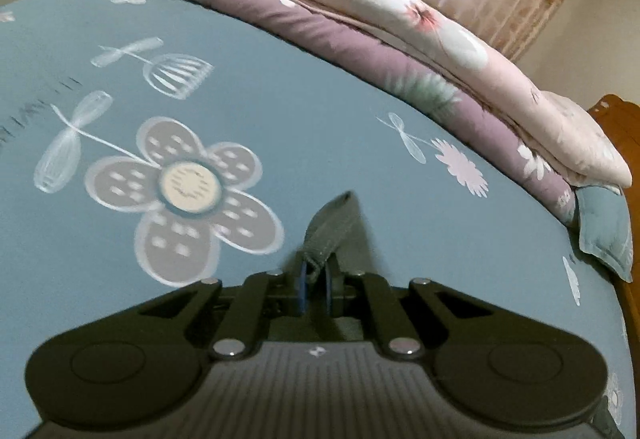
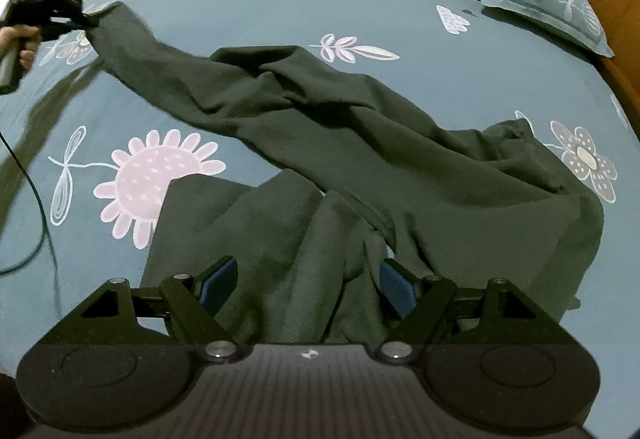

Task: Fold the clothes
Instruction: 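Pull the pant leg away from the waistband with the left gripper, then release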

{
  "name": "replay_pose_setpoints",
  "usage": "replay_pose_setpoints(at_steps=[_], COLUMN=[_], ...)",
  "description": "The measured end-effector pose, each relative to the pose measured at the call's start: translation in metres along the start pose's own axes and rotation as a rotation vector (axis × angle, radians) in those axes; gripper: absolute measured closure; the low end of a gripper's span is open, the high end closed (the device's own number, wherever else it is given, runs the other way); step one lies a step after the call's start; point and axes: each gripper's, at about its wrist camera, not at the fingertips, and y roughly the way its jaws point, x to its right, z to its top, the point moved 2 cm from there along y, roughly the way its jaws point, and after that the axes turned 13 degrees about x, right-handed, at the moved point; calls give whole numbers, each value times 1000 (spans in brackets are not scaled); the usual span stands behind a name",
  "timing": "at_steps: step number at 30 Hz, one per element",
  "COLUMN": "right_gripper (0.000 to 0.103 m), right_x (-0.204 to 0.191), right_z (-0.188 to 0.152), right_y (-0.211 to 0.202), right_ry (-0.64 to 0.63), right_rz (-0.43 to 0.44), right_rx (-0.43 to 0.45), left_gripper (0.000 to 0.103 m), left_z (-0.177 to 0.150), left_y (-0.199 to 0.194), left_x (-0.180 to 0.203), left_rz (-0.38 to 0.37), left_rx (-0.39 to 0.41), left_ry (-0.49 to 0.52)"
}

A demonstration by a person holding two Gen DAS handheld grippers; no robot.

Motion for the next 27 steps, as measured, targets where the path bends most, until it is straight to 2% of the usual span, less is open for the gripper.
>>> replay_pose_setpoints(at_steps=[4, 8, 12, 13, 17, 18, 20, 22, 27], right_gripper=[21, 21, 21, 21, 21, 21, 21, 21, 21], right_x=[-5, -12, -14, -15, -17, -17, -20, -25, -36], right_z=[8, 15, 19, 20, 24, 25, 27, 30, 36], right_y=[2, 2, 1, 1, 0, 0, 0, 1, -2], right_ry=[-14, -38, -58, -63, -81, -86, -102, -119, -158], right_rz=[6, 10, -5, -8, -18, -18, -17, -9, 20], right_rx=[4, 8, -4, -8, -22, -25, -29, -28, -9], left_gripper=[97, 97, 92, 92, 88, 85, 68, 55, 55], left_z=[2, -17, -40, -42, -25, -19, -7, -5, -27], left_y=[-19, -32, -24, -25, -44, -46, -44, -29, 16], left_x=[-15, -28, -45, -47, -49, -48, -48, -49, -50], left_rz=[-1, 18, 72, 80, 41, 25, 6, -1, 2], left_rx=[-35, -88, -189, -187, -76, -51, -8, -4, -66], left_ry=[-16, 27, 79, 80, 72, 87, 120, 135, 192])
